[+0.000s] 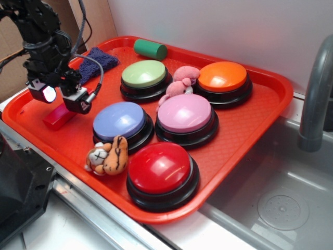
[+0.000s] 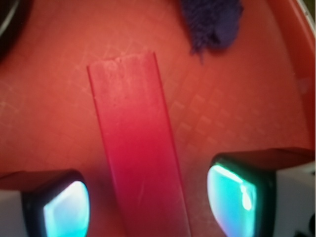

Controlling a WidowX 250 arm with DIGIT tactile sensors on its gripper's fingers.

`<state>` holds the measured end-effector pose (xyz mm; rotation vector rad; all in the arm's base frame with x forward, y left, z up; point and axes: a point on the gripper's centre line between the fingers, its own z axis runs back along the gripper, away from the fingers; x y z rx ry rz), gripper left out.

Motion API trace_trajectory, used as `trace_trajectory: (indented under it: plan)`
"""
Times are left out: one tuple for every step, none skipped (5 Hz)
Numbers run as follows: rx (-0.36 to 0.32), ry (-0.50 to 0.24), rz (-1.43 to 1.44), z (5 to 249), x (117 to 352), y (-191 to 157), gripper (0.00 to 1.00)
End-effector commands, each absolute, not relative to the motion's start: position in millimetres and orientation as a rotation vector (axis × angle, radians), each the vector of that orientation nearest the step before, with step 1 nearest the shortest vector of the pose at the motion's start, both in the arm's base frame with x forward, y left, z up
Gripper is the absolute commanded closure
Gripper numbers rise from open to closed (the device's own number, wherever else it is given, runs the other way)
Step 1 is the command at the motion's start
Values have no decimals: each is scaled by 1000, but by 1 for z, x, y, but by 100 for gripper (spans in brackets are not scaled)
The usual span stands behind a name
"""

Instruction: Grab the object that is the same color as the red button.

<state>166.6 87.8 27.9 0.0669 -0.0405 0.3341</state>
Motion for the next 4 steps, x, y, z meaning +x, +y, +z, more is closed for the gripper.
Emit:
trace_trajectory:
  plan:
    - [54, -56, 345, 18, 170, 89, 100]
    - [60, -48, 361, 12, 171, 90, 100]
    - [84, -52, 337, 16, 172, 89, 100]
    - [90, -79, 309, 44, 176, 80, 100]
